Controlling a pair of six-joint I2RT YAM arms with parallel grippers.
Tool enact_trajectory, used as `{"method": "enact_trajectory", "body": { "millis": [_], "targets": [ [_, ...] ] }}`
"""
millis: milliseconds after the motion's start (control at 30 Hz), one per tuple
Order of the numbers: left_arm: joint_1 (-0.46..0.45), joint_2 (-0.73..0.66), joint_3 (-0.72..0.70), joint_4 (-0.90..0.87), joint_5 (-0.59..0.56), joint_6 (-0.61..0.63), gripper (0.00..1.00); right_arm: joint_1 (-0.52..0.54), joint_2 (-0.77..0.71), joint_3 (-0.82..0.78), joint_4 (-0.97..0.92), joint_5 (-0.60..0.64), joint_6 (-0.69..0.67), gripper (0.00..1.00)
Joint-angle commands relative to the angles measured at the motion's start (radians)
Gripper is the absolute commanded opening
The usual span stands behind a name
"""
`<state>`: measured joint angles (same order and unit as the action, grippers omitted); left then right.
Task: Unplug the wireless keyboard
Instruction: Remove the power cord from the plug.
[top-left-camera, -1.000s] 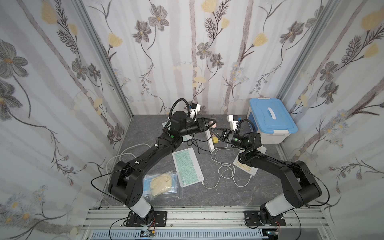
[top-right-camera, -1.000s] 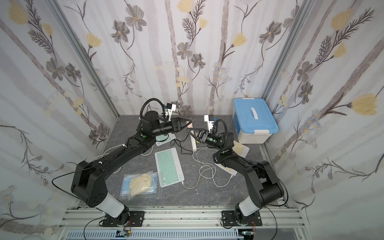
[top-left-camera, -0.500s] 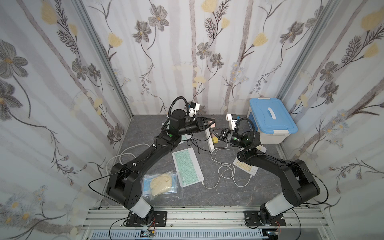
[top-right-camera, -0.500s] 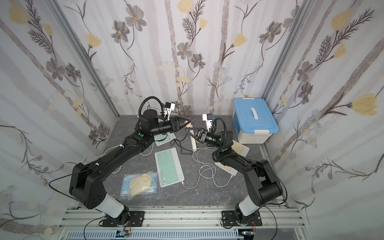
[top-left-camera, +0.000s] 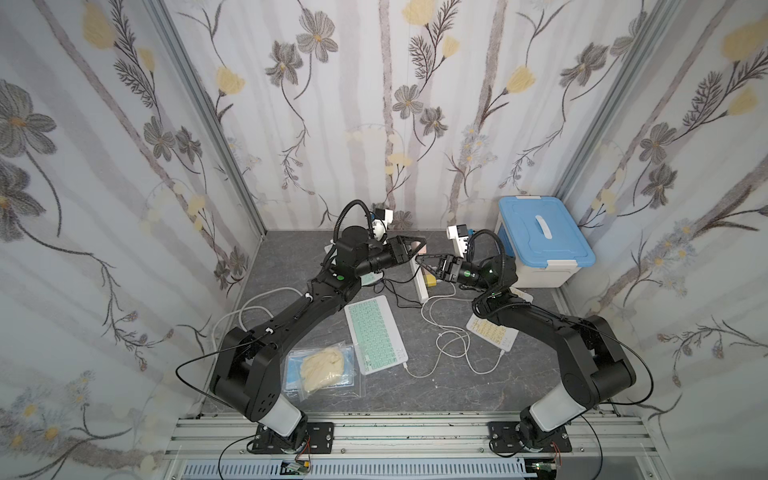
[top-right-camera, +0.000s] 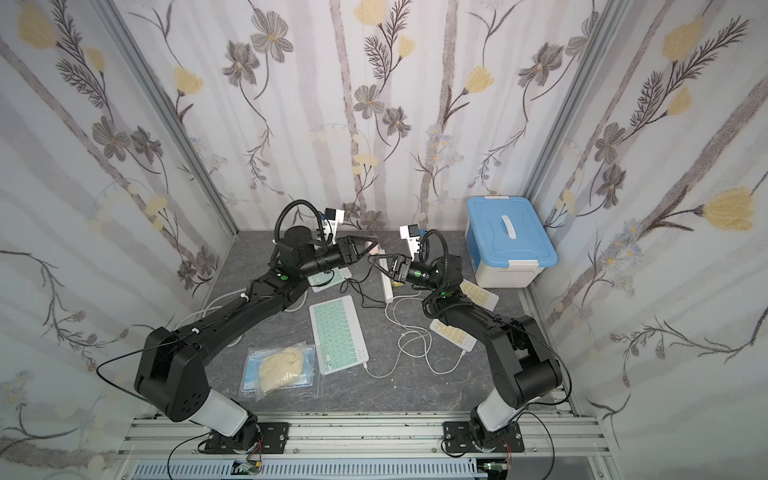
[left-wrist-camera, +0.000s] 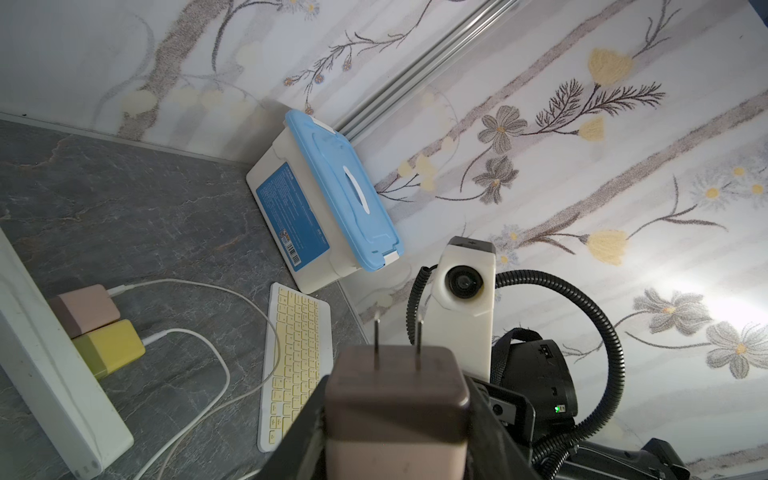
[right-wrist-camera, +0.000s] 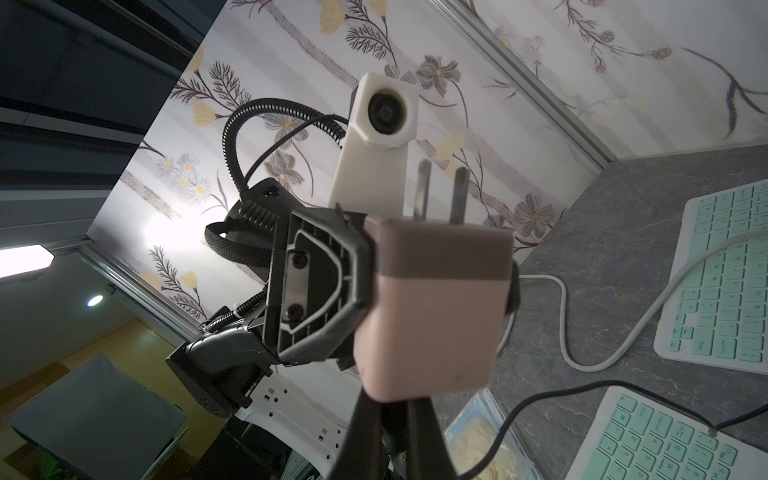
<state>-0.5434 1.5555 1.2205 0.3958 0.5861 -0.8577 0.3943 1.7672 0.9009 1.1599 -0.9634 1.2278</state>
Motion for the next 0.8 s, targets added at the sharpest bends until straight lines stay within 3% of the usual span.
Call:
{"method": "enact_trajectory", "body": {
  "millis": [0,167,433,633,767],
  "targets": [
    [-0.003,-0.021,0.000,0.075,-0.109,-0.016,0.00,0.010,-0.001,-0.012,0.002,-0.078,-0.025,0.00],
    [0.002,-0.020,0.012,0.052,-0.114,-0.007,0.00,0.011,-0.036,-0.045,-0.055,-0.073,-0.076,0.00],
    [0.003,0.020,0.084,-0.024,-0.010,0.030,0.00,0.007,-0.040,-0.043,-0.089,-0.085,-0.101,0.00],
    [0.015,-0.009,0.069,0.001,-0.099,0.045,0.00,0.011,-0.034,-0.060,-0.119,-0.079,-0.131,0.00],
    [0.022,0.028,0.131,-0.016,-0.078,0.037,0.00,0.023,-0.034,-0.070,-0.144,-0.076,-0.154,0.00]
  ]
}}
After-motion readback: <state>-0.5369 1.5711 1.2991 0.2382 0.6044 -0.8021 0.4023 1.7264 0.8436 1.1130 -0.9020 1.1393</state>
